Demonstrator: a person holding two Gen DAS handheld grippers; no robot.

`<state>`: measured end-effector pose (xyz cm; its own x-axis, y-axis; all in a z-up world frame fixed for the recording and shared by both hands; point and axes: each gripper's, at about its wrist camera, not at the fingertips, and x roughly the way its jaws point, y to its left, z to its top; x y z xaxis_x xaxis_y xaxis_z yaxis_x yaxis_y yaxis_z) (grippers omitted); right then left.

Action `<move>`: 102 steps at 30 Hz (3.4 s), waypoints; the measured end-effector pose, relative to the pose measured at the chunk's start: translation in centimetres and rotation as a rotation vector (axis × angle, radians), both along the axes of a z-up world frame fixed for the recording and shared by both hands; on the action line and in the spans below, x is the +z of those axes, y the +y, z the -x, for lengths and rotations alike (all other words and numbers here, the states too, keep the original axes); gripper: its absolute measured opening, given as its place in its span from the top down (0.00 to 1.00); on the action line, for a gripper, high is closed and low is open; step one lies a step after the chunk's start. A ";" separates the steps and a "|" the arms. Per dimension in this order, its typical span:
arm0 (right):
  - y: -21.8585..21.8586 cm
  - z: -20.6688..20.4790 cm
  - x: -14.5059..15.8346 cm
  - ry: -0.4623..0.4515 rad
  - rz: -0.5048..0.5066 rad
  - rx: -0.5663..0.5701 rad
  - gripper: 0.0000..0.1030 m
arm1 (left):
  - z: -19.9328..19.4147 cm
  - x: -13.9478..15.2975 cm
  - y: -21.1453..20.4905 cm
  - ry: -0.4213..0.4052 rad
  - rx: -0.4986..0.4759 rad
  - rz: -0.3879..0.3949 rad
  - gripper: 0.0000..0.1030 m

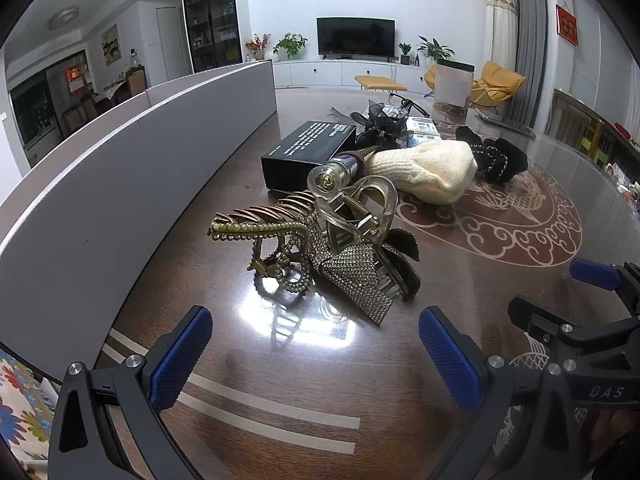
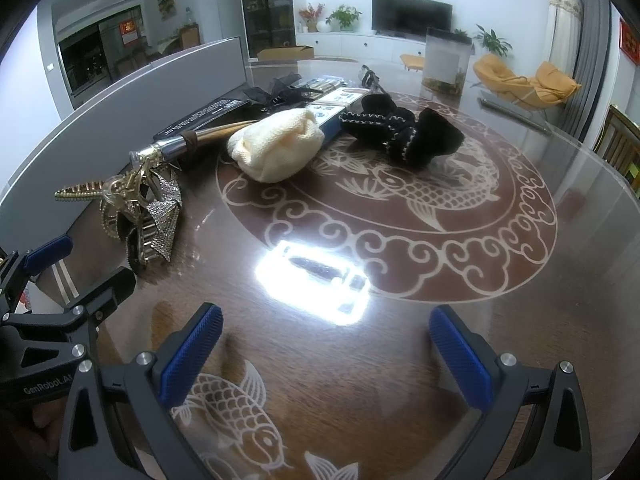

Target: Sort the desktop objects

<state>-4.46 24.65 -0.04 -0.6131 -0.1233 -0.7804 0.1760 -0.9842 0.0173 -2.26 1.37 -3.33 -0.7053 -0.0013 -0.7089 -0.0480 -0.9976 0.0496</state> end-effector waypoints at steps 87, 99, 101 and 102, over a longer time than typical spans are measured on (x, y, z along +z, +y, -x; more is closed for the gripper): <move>4.0 3.6 -0.5 -0.045 -0.041 0.001 0.00 | 3.6 -1.2 -1.4 -0.149 -0.057 -0.037 0.00; 4.0 3.6 -0.5 -0.045 -0.041 0.001 0.00 | 3.2 -1.0 -2.0 -0.133 -0.092 -0.087 0.00; 4.0 3.6 -0.5 -0.045 -0.041 0.001 0.00 | 2.9 -1.0 -1.8 -0.137 -0.102 -0.070 0.00; 4.0 3.6 -0.5 -0.045 -0.041 0.001 0.00 | 2.7 -1.1 -1.7 -0.137 -0.107 -0.062 0.00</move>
